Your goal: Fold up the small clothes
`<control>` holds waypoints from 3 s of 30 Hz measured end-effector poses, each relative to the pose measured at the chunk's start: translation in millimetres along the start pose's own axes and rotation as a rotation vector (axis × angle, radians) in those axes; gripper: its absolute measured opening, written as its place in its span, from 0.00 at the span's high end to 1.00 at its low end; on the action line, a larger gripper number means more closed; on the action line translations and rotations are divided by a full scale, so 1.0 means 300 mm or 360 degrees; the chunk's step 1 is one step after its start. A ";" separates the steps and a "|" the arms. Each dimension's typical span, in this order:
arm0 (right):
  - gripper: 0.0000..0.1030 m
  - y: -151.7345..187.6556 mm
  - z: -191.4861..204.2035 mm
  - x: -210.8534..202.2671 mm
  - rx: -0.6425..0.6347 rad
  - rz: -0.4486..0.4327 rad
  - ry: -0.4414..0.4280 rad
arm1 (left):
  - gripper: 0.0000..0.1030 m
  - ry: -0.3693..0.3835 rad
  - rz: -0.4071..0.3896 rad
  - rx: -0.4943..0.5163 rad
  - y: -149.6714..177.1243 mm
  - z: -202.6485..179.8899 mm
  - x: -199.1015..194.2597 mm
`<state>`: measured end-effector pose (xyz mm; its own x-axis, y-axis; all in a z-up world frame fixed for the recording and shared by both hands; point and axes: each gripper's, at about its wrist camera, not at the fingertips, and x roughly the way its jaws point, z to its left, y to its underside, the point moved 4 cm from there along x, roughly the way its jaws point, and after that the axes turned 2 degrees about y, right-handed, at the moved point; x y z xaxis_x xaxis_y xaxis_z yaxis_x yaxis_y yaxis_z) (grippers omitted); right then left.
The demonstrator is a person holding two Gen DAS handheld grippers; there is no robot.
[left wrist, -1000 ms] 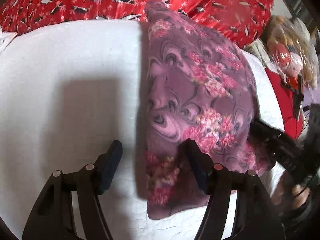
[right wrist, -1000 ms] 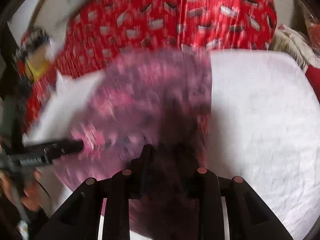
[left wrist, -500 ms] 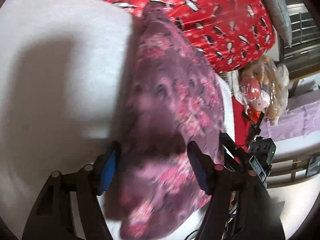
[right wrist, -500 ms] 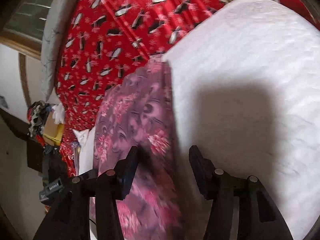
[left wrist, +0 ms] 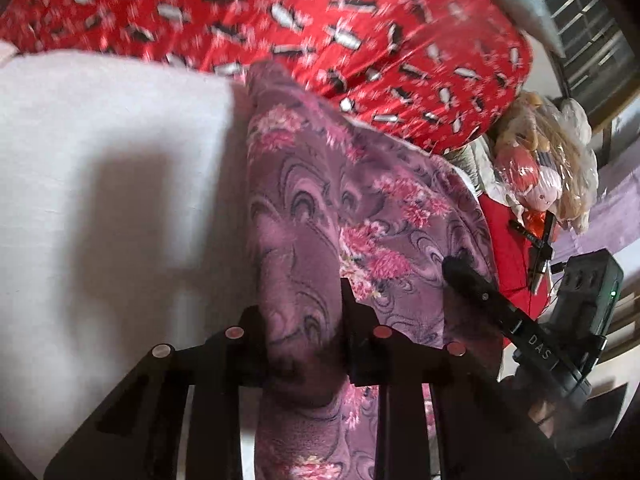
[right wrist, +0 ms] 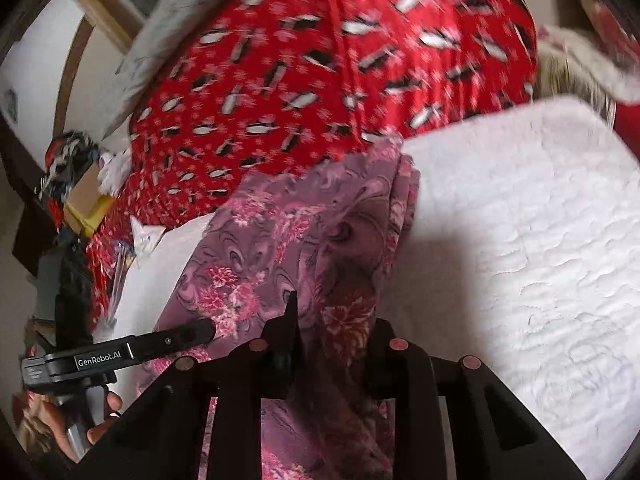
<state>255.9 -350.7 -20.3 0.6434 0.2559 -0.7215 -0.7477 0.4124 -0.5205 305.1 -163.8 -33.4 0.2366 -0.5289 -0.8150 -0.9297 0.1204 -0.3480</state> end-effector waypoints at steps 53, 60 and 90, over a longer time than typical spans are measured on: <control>0.59 0.313 0.362 0.078 0.0267 0.0222 -0.0165 | 0.65 -0.0225 -0.0235 -0.0081 0.210 0.480 -0.502; 0.94 0.228 0.428 0.188 0.0184 0.0189 -0.0130 | 0.65 -0.0450 -0.0139 0.0067 0.073 0.475 -0.321; 0.80 0.544 0.500 0.062 -0.0329 0.0287 -0.0013 | 0.40 -0.0501 -0.0081 0.0091 0.419 0.554 -0.455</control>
<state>170.4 -147.5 -50.1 0.4973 0.3164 -0.8079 -0.8676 0.1727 -0.4664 202.8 63.2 -42.8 0.3662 -0.2509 -0.8961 -0.8993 0.1521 -0.4101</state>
